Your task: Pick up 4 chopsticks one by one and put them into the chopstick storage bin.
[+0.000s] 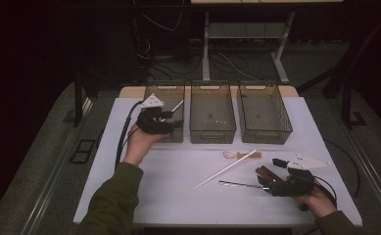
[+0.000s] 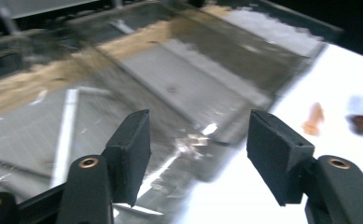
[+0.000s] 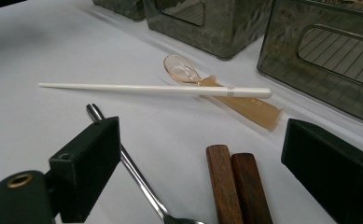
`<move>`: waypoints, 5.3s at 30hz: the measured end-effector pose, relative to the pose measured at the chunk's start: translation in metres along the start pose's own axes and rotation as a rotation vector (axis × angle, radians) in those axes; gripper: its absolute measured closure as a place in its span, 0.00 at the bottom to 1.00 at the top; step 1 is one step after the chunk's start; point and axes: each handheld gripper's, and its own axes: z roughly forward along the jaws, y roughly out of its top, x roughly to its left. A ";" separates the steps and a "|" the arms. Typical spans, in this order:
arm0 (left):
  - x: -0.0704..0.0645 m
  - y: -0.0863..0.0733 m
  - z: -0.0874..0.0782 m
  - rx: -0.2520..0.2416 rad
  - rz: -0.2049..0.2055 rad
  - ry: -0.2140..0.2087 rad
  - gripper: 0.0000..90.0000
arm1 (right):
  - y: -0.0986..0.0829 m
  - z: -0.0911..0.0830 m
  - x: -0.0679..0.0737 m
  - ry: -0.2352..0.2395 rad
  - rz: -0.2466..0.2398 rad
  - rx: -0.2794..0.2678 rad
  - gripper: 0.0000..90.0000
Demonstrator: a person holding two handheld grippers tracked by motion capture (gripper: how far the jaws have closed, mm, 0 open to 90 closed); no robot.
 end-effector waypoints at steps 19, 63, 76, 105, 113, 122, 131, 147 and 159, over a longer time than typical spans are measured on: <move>-0.077 -0.052 0.018 0.040 0.063 -0.119 0.60 | 0.000 -0.001 0.001 -0.010 -0.010 -0.001 0.13; -0.121 -0.076 0.079 0.225 0.133 -0.199 0.90 | 0.000 0.001 0.001 -0.006 -0.007 0.009 0.13; -0.122 -0.077 0.079 0.209 0.120 -0.188 0.94 | 0.000 0.001 0.001 -0.007 -0.007 0.011 0.13; -0.107 -0.062 0.052 0.107 0.094 -0.236 0.94 | 0.000 0.000 0.001 -0.007 -0.015 0.013 0.13; -0.104 -0.058 0.043 0.056 0.070 -0.254 0.94 | 0.000 0.000 0.001 -0.006 -0.016 0.012 0.13; -0.100 -0.055 0.036 0.036 0.072 -0.257 0.94 | 0.000 0.000 0.001 -0.007 -0.018 0.010 0.13; -0.092 -0.050 0.026 -0.007 0.040 -0.281 0.94 | 0.000 0.000 0.001 -0.007 -0.017 0.011 0.13; -0.068 -0.043 -0.008 -0.093 0.072 -0.290 0.94 | 0.000 0.000 0.001 -0.006 -0.014 0.014 0.13; -0.041 -0.042 -0.039 -0.145 0.035 -0.220 0.94 | 0.000 0.000 0.000 -0.007 -0.012 0.013 0.13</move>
